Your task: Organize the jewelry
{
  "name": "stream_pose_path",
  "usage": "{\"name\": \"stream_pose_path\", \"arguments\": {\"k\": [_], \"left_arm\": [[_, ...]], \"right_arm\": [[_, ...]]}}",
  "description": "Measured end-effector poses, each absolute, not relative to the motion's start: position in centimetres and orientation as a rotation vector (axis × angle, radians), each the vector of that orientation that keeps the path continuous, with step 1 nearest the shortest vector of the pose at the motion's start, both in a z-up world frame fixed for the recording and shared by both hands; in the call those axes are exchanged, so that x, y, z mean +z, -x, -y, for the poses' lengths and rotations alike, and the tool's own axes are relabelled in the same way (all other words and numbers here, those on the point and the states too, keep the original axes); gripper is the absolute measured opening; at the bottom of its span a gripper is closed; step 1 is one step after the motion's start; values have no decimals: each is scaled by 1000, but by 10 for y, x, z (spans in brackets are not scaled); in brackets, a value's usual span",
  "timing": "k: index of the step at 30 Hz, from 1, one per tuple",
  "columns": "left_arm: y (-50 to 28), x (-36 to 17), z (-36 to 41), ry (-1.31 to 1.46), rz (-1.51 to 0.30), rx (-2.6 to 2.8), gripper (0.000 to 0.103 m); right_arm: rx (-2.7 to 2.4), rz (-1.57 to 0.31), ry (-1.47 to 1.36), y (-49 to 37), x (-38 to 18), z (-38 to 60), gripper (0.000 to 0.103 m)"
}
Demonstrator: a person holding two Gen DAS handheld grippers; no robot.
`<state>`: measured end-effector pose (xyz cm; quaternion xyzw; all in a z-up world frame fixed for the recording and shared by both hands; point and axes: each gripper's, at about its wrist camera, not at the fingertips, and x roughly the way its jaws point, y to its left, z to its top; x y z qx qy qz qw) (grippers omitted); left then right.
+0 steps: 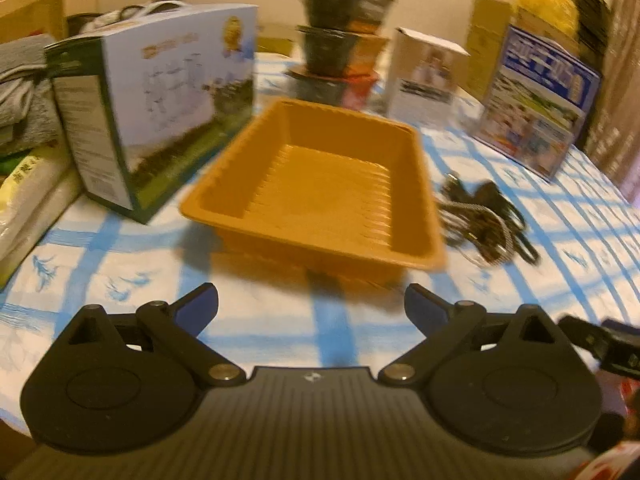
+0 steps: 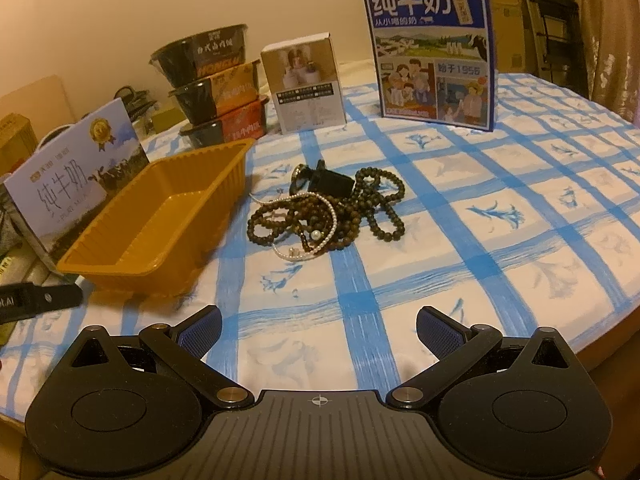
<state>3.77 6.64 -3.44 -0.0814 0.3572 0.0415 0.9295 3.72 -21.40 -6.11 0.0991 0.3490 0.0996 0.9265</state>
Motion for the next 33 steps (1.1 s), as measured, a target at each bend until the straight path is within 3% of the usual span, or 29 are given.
{"name": "stream_pose_path", "arguments": {"k": [21, 30, 33], "left_arm": [[-100, -80, -149, 387, -573, 178, 73], [-125, -94, -146, 337, -563, 163, 45], [-131, -98, -145, 329, -560, 177, 43]], "right_arm": [[175, -736, -235, -99, -88, 204, 103], [173, -747, -244, -113, -96, 202, 103], [172, -749, -248, -116, -99, 203, 103]]}}
